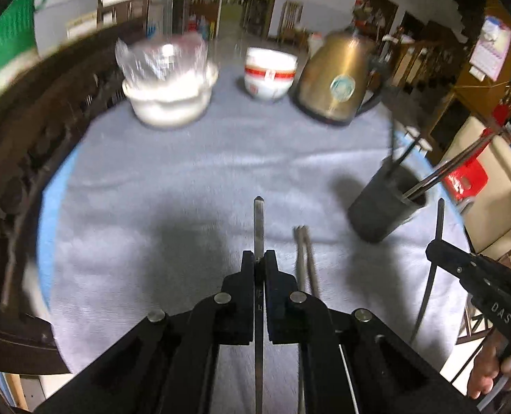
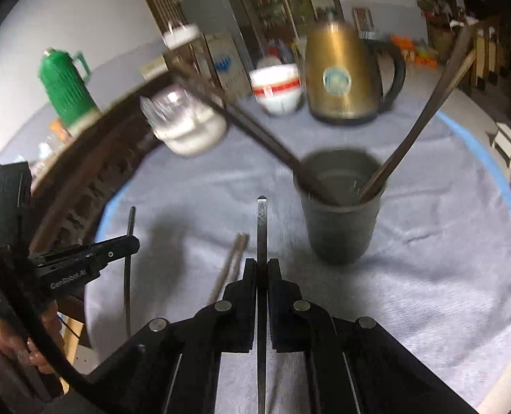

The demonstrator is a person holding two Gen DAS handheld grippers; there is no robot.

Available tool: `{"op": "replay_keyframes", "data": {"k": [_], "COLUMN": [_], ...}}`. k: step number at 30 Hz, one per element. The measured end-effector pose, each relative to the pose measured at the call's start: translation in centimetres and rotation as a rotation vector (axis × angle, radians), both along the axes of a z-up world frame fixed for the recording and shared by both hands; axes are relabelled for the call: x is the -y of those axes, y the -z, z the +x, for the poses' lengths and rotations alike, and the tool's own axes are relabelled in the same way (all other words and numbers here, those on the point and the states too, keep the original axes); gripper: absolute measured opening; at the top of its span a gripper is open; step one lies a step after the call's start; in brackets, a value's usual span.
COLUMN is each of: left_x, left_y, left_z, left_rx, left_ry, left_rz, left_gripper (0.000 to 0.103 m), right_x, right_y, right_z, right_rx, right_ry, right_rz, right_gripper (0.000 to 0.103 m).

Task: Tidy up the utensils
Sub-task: 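Lower both held chopsticks into the grey cup and open both tools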

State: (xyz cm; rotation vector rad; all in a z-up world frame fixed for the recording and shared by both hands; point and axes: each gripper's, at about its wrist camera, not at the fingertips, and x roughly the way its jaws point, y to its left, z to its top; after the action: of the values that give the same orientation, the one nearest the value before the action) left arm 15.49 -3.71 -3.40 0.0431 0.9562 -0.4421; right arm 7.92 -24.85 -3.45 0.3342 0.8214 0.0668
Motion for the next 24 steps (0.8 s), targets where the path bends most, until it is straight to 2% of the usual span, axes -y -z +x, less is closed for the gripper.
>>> {"op": "replay_keyframes", "data": {"k": [6,14,24], "left_x": [-1.4,-2.1,-0.6], "left_y": [-5.2,-7.6,-11.3], "left_z": [-3.7,-6.9,-8.4], "left_rx": [0.124,0.212,0.308], "left_ry": [0.002,-0.017,0.007], "left_rz": [-0.044,-0.081,-0.135], "left_gripper": [0.005,0.005,0.005], "right_x": [0.6,1.1,3.2], "right_y": [-3.9,-6.2,-7.7], "right_z": [-4.1,-7.7,-9.5], "right_rx": [0.135,0.246,0.356], "right_ry": [0.026,0.062,0.128], "right_rz": [0.029,0.017,0.055], "right_gripper": [0.006,0.006,0.006]}}
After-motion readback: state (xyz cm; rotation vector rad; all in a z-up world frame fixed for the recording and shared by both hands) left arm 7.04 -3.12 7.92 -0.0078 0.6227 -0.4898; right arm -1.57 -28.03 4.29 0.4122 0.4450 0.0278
